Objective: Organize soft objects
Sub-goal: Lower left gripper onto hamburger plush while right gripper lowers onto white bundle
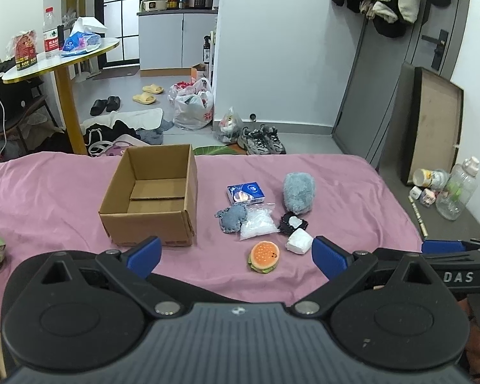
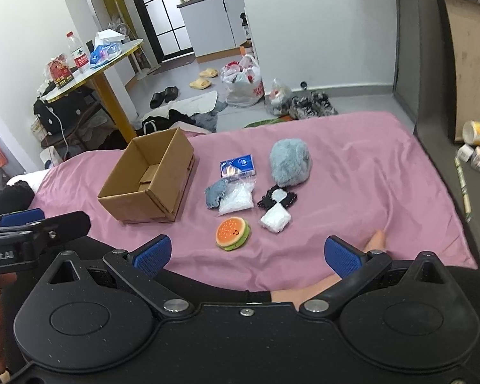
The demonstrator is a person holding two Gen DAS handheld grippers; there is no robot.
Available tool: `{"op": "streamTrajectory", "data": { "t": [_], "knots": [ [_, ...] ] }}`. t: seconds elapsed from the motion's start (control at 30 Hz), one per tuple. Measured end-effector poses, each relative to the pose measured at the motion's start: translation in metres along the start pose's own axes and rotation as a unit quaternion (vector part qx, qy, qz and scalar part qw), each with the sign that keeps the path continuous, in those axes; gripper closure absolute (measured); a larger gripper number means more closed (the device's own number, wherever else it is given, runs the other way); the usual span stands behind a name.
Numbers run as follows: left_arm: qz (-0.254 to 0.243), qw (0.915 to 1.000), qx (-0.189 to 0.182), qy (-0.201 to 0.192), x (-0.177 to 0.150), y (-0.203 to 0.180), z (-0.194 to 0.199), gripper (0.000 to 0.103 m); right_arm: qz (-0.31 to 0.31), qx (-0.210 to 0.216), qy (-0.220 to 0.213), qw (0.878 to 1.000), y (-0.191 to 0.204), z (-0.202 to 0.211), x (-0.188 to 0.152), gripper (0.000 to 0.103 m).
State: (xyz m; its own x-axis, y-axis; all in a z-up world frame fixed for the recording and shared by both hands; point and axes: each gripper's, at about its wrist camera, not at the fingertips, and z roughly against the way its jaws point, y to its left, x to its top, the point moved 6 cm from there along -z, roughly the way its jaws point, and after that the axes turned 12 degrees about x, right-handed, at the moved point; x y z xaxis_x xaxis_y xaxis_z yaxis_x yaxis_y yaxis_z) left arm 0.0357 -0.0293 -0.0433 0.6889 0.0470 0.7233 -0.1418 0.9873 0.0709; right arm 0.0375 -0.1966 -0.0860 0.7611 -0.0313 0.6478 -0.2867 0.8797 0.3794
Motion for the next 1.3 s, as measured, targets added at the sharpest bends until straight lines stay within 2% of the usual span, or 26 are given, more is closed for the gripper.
{"op": "streamTrajectory", "data": {
  "t": [0.13, 0.43, 0.73, 0.9, 0.97, 1.1, 1.17, 1.2, 1.23, 1.3],
  "knots": [
    [0.006, 0.9999, -0.005, 0.014, 0.001, -0.004, -0.018, 0.003, -0.006, -0.007, 0.009, 1.000, -0.008, -0.011, 0.002, 0.000],
    [0.014, 0.9989, -0.010, 0.044, 0.003, -0.012, -0.059, 0.004, -0.022, 0.007, 0.030, 0.999, -0.019, -0.038, 0.006, 0.000],
    [0.026, 0.9959, -0.010, 0.086, -0.001, -0.020, -0.101, 0.006, -0.061, 0.008, 0.044, 0.997, -0.042, -0.069, 0.012, 0.000],
    [0.042, 0.9927, -0.016, 0.112, 0.000, -0.025, -0.123, 0.011, -0.084, 0.008, 0.049, 0.995, -0.057, -0.084, 0.018, 0.000],
    [0.045, 0.9905, -0.017, 0.129, -0.001, -0.028, -0.133, 0.016, -0.099, 0.016, 0.050, 0.994, -0.062, -0.092, 0.021, 0.001],
    [0.068, 0.9845, -0.024, 0.160, -0.005, -0.032, -0.154, 0.022, -0.131, 0.022, 0.055, 0.990, -0.077, -0.110, 0.023, 0.009],
    [0.075, 0.9819, -0.024, 0.173, -0.007, -0.034, -0.165, 0.025, -0.151, 0.028, 0.056, 0.987, -0.085, -0.118, 0.022, 0.010],
    [0.079, 0.9798, -0.027, 0.181, -0.009, -0.036, -0.171, 0.026, -0.162, 0.033, 0.056, 0.985, -0.088, -0.123, 0.021, 0.015],
    [0.081, 0.9782, -0.028, 0.189, -0.011, -0.037, -0.176, 0.028, -0.178, 0.042, 0.059, 0.981, -0.092, -0.128, 0.019, 0.026],
    [0.079, 0.9753, -0.028, 0.204, -0.013, -0.041, -0.186, 0.029, -0.206, 0.050, 0.072, 0.975, -0.100, -0.138, 0.015, 0.032]
  ]
}}
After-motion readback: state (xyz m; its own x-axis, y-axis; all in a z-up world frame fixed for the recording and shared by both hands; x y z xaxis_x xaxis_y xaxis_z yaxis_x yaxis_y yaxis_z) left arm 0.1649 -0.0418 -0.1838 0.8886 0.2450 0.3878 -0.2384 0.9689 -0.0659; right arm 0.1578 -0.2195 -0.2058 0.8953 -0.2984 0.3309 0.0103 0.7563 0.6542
